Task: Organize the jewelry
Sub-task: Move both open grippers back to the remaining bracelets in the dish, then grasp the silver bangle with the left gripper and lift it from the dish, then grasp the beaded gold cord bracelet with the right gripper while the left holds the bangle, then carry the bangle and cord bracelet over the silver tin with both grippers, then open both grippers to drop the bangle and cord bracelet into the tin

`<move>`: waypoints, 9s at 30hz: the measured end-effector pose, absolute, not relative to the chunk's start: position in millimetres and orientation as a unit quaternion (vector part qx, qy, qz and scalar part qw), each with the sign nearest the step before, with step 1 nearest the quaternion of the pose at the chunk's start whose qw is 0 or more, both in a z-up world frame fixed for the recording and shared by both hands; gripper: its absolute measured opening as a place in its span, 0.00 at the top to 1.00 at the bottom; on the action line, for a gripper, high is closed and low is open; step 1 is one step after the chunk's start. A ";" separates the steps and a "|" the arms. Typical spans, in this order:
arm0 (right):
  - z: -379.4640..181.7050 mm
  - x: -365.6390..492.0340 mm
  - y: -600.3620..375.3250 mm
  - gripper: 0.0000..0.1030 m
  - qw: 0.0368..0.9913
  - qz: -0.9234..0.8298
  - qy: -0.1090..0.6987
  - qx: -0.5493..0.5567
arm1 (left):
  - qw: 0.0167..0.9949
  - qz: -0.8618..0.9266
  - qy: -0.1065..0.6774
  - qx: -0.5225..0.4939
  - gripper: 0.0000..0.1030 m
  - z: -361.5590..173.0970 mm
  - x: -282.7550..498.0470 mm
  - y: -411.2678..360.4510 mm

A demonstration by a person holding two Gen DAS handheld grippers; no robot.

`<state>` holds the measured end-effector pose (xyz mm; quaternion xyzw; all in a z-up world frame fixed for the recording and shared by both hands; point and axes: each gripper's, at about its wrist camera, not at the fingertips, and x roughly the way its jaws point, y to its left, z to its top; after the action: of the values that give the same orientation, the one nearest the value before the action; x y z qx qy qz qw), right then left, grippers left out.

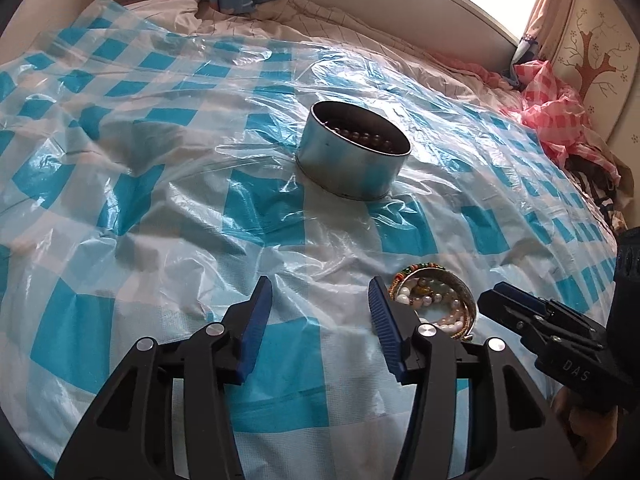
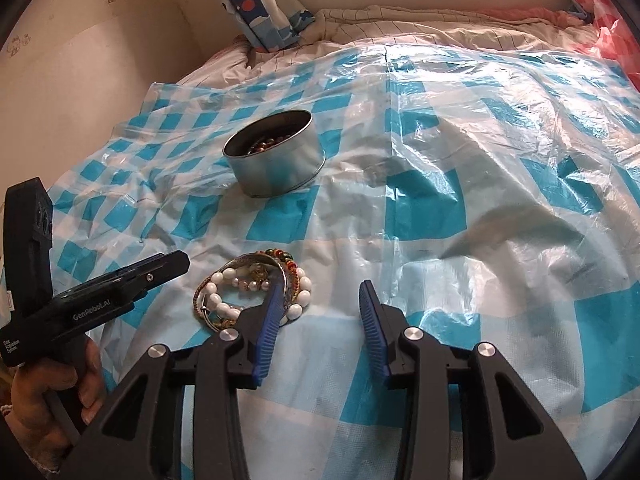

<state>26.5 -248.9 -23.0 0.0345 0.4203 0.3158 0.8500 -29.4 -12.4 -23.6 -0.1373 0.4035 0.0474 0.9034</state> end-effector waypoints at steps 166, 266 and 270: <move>-16.7 60.2 -157.9 0.96 0.785 0.413 0.454 -0.080 | 0.887 0.089 0.426 -0.155 0.95 -37.2 3.2 23.6; 28.2 151.6 -172.7 0.96 0.852 0.381 0.353 0.071 | 0.921 0.057 0.366 -0.120 0.87 11.4 99.5 10.0; -0.1 162.8 -147.1 0.96 0.836 0.370 0.403 0.026 | 0.923 0.074 0.355 -0.132 0.68 17.3 88.0 24.8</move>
<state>162.8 -147.1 -0.1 0.0263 0.4034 0.3704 0.8363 88.0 24.8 17.3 -0.1317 0.3547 0.0739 0.9227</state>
